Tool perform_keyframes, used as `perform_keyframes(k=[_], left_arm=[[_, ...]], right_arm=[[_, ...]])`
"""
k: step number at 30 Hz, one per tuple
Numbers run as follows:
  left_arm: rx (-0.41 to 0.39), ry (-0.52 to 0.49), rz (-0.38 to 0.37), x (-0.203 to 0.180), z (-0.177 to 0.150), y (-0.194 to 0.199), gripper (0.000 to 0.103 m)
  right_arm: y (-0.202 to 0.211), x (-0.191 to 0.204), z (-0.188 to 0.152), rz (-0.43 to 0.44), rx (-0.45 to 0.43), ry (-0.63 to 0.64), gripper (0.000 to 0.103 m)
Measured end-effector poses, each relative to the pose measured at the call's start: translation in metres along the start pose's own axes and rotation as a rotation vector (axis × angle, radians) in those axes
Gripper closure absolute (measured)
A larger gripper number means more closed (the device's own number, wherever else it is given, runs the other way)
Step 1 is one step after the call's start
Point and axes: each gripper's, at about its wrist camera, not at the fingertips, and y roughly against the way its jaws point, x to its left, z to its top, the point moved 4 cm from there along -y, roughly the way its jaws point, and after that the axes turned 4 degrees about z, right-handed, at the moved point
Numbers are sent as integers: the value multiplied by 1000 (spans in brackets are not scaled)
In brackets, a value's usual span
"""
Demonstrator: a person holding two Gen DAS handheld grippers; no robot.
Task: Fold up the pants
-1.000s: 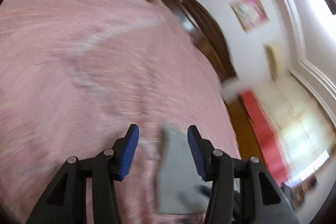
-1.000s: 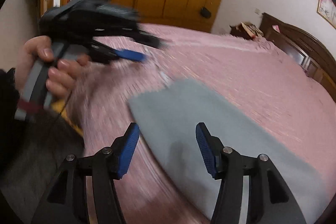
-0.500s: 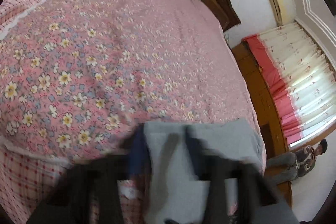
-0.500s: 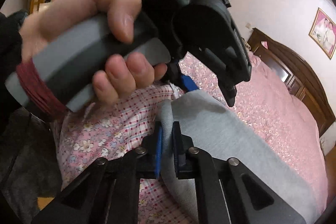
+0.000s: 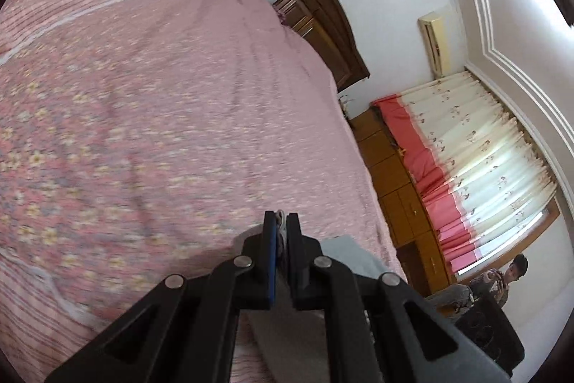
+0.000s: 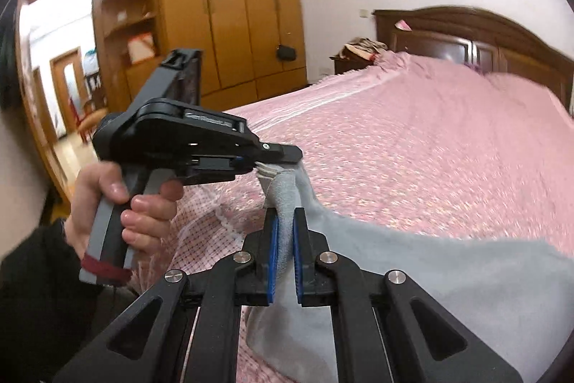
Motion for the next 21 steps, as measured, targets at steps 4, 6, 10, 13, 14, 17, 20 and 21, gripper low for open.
perform_keyframes(k=[4,6,10,13,14,17,20,21], left_arm=[[-3,-77,9,-49,3,-18,98],[11,-123,-21,-79,-3,-28,98],[68,-184,-64,-132,-21,-64,98],[127,-254,-62,-176,-40,-105,98],[154,-277,-58,-190,-48,-117,98],[263,-334,-62,-237,-74,-161,98],[319,-447,-22,-289,-103,-203,98],[330,-491,1,-306,-113,-218,98]], right_arm=[[32,-2,-4,-30,-27,7,95],[52,-13,-6,-65,-35,9,95],[95,-46,-15,-150,-50,-40,95],[133,-77,-28,-226,-67,-105,95],[148,-89,-34,-257,-69,-132,95],[194,-131,-55,-312,-41,-254,95],[236,-183,-81,-322,-2,-463,95],[250,-198,-89,-345,-8,-508,99]])
